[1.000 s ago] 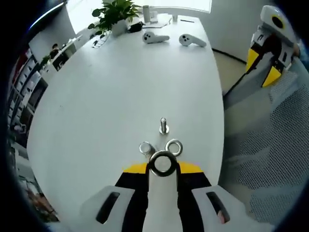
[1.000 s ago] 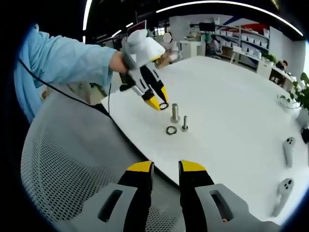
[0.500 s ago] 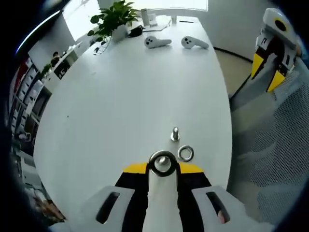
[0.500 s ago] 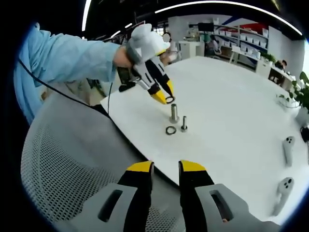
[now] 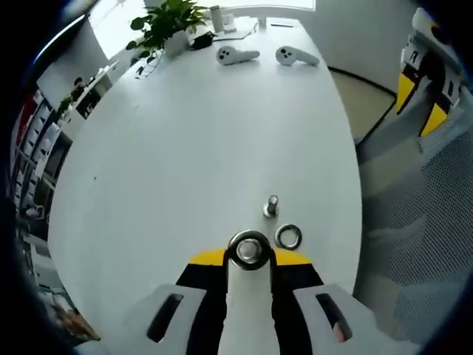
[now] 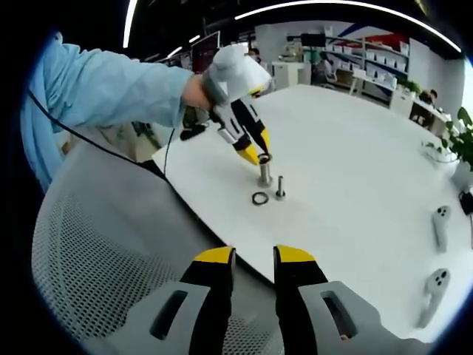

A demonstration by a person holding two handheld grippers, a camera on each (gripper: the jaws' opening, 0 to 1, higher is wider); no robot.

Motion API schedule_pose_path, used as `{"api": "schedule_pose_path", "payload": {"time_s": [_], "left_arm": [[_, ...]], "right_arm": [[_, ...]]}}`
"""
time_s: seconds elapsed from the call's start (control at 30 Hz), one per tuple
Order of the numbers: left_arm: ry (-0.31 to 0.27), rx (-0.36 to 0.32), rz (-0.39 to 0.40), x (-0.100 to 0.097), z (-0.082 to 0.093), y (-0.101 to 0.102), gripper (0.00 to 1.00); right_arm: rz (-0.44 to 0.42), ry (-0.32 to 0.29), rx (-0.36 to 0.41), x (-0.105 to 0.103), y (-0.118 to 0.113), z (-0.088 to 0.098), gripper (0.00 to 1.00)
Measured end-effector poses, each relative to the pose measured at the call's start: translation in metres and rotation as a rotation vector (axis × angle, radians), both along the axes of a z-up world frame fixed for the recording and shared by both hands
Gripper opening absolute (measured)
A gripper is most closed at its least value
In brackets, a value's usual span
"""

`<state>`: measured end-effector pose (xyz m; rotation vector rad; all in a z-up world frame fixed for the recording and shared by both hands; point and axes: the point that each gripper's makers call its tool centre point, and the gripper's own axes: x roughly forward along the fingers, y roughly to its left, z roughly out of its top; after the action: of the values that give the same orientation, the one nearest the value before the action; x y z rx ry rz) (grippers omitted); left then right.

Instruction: Place the washer onto the threaded stud by aligning its center hole with the stud, sliding it down to the base, and recovering from edge contact or off-axis alignment until the washer reaches the visible bottom stop.

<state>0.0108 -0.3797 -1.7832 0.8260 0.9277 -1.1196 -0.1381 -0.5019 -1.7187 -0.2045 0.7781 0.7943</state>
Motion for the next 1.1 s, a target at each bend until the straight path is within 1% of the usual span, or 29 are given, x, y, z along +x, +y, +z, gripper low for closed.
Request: {"api": "schedule_pose_path", "payload": {"time_s": [0.37,0.47,0.67,0.77,0.97,1.1], "left_arm": [[0.034,0.039,-0.021,0.0,-0.018,-0.001,0.19],[0.046,0.054,-0.023,0.002,-0.027,-0.001,0.19],[0.067,0.07,-0.019,0.002,-0.04,-0.001,0.19],[0.073,0.082,-0.024,0.001,-0.045,-0.002,0.19],[0.082,0.097,-0.035,0.001,-0.055,-0.001,0.19],[0.097,0.101,-0.022,0.0,-0.058,0.0,0.19]], "right_arm": [[-0.012,0.006,0.002,0.0,-0.001,-0.001,0.23],[-0.018,0.006,0.001,0.001,-0.002,-0.001,0.23],[-0.016,0.013,-0.005,0.0,-0.003,-0.002,0.23],[-0.009,0.023,-0.014,-0.002,-0.003,-0.004,0.23],[-0.006,0.031,-0.006,-0.002,-0.001,-0.004,0.23],[-0.008,0.034,0.003,-0.002,-0.001,-0.004,0.23]]}}
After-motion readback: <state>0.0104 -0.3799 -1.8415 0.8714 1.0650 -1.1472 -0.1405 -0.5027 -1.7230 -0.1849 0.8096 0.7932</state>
